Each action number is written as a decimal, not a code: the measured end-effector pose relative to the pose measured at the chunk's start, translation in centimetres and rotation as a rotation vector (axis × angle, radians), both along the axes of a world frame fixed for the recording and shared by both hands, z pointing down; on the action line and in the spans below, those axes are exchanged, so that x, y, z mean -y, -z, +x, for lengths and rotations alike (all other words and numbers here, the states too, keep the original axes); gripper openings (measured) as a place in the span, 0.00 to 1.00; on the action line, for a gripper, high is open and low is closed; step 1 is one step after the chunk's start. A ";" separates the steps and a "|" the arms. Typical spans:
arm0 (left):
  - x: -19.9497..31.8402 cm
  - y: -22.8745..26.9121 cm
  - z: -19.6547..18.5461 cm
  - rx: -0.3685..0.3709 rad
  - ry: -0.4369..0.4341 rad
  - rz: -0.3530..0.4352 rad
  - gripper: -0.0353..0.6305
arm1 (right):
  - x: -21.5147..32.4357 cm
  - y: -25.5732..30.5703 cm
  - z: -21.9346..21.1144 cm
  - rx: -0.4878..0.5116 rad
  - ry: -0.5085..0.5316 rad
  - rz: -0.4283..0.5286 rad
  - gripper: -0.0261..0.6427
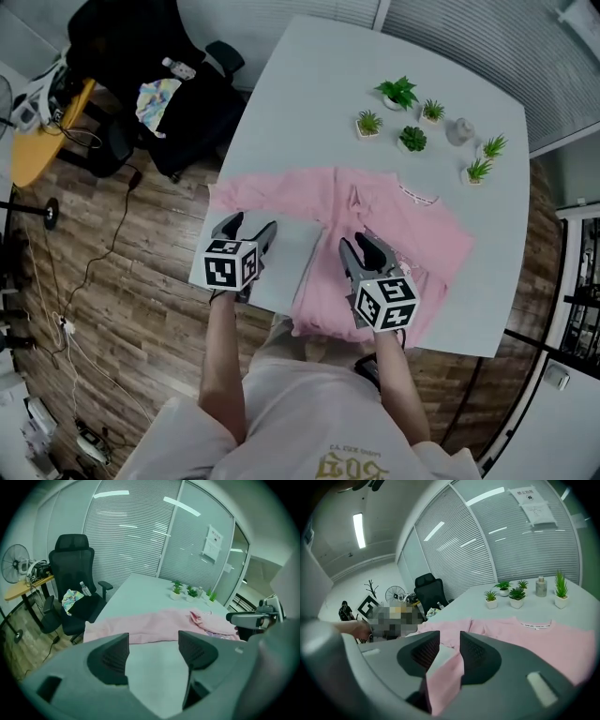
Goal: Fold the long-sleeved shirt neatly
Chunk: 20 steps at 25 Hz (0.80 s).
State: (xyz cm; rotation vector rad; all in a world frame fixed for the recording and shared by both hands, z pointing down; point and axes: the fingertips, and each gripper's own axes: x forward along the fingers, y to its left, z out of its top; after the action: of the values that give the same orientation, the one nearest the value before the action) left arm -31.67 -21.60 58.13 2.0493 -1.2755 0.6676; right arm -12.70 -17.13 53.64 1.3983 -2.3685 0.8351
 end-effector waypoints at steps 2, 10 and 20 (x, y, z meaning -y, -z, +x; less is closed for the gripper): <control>0.5 -0.6 -1.9 0.014 0.017 -0.014 0.56 | 0.3 -0.2 -1.2 -0.010 0.005 -0.004 0.25; 2.5 -3.4 -8.4 0.111 0.104 -0.071 0.51 | 1.4 -0.9 -3.7 -0.031 0.003 -0.029 0.25; 4.4 -5.4 -13.1 0.193 0.209 -0.115 0.36 | 2.5 -2.0 -6.2 -0.035 0.005 -0.050 0.25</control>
State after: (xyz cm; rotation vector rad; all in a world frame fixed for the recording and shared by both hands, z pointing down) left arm -44.75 -26.01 63.53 1.7631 -1.5003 0.8357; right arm -18.86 -19.66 55.64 1.3753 -2.3077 0.8552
